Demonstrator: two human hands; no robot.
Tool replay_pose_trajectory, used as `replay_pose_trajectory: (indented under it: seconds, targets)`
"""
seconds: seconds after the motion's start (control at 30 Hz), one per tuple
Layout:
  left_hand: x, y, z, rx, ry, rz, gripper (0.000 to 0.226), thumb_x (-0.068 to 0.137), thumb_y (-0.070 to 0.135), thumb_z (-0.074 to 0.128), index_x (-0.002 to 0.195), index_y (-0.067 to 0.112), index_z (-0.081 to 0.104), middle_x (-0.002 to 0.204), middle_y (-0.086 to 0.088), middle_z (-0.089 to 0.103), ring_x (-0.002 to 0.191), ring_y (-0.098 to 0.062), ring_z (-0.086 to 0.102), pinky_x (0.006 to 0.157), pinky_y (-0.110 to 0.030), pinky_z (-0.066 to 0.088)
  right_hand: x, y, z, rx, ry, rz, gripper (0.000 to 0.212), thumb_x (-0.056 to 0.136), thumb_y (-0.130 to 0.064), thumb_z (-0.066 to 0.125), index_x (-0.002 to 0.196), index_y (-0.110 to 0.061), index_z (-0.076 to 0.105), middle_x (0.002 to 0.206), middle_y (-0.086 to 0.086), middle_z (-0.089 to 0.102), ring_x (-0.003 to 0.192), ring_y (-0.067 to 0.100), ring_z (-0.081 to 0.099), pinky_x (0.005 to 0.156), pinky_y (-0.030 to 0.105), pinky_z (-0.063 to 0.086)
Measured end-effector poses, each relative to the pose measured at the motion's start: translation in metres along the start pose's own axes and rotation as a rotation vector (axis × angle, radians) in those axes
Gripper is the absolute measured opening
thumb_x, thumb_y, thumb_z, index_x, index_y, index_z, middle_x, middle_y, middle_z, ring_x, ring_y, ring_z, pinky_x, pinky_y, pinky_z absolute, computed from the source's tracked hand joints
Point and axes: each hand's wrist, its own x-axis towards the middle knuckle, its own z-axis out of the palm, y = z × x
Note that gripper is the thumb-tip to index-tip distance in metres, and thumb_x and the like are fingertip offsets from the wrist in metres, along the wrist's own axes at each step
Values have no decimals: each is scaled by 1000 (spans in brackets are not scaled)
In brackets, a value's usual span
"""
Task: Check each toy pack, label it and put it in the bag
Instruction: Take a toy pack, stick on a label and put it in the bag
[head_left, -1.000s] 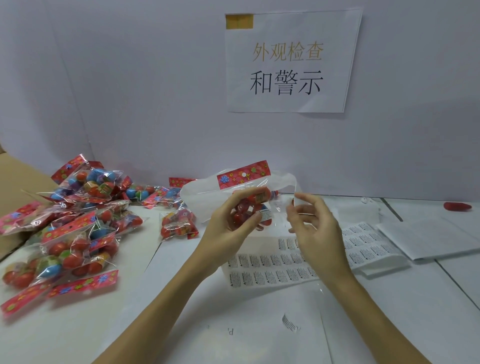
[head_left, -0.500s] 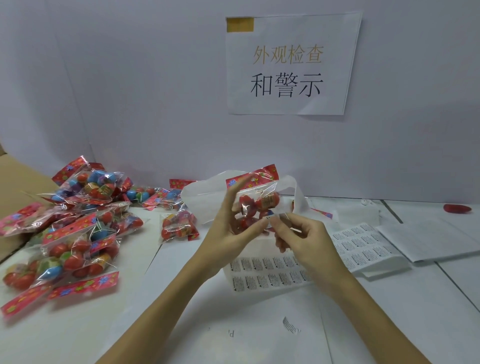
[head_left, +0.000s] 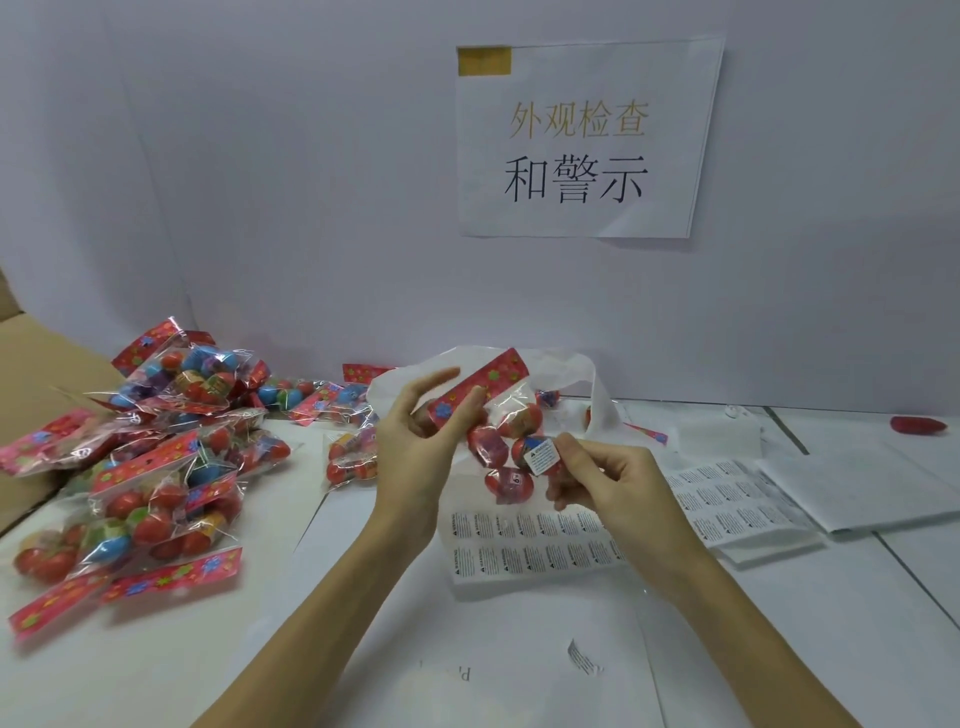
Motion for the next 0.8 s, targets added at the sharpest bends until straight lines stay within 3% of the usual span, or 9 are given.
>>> replay_pose_trajectory:
  seconds: [0.1,0.2,0.27,0.33,0.43,0.5,0.63,0.7,0.8]
  targets:
    - [-2,-1,0,136,-165,18,60,82,51,79,134,34,56,105,-5,79,100,-22,77,96,-40,57,1,1,-5,147,37,43,31,97,-36,64,98,-13,84,91,17,78,87,29,78,80,29,63]
    - [-6,-2,3,195,-292,93,41,88,35,78,127,30,67,104,-3,79,99,-19,76,84,-27,60,1,-1,-9,162,-86,85,30,99,-31,64,122,-15,75,113,13,77,106,32,75,87,32,62]
    - [-5,-1,1,230,-345,121,34,91,26,79,124,30,72,106,-3,78,101,-22,74,83,-27,60,4,-2,-12,79,-50,45,47,94,-41,72,137,-24,64,123,4,75,116,24,72,94,39,60]
    - [-4,-2,-2,324,-417,111,35,90,23,82,123,32,74,107,-2,77,103,-27,72,89,-39,62,7,-6,-17,85,70,15,60,84,-49,80,138,-32,62,128,-1,73,121,19,69,101,38,53]
    - [-7,-3,-1,415,-495,99,35,86,28,85,121,30,77,109,0,78,102,-24,74,94,-42,60,7,-10,-24,138,31,-17,41,79,-41,80,119,-31,77,116,3,78,112,18,73,94,25,56]
    - [-8,-2,0,406,-508,85,29,87,29,84,116,25,79,104,1,79,96,-19,75,87,-31,59,6,-10,-25,152,58,-24,30,78,-36,81,106,-25,82,104,6,80,99,18,75,83,21,57]
    - [-6,-1,-1,382,-426,99,13,89,30,80,102,29,83,91,0,79,79,-11,74,71,-20,55,9,-5,-27,155,296,-64,19,79,-28,83,96,-20,81,95,3,80,89,19,74,75,28,60]
    - [-6,-3,1,363,-348,140,12,89,28,81,100,25,83,88,-1,79,75,-11,72,68,-19,55,8,-5,-24,-25,375,-187,18,87,-23,82,103,-21,76,99,-1,78,93,16,75,80,28,61]
    - [-5,-6,3,382,-214,200,26,85,35,81,105,19,79,91,4,78,77,-11,74,70,-19,56,3,-1,-14,-264,386,-337,22,88,-35,78,102,-22,68,96,-8,73,92,10,71,83,23,58]
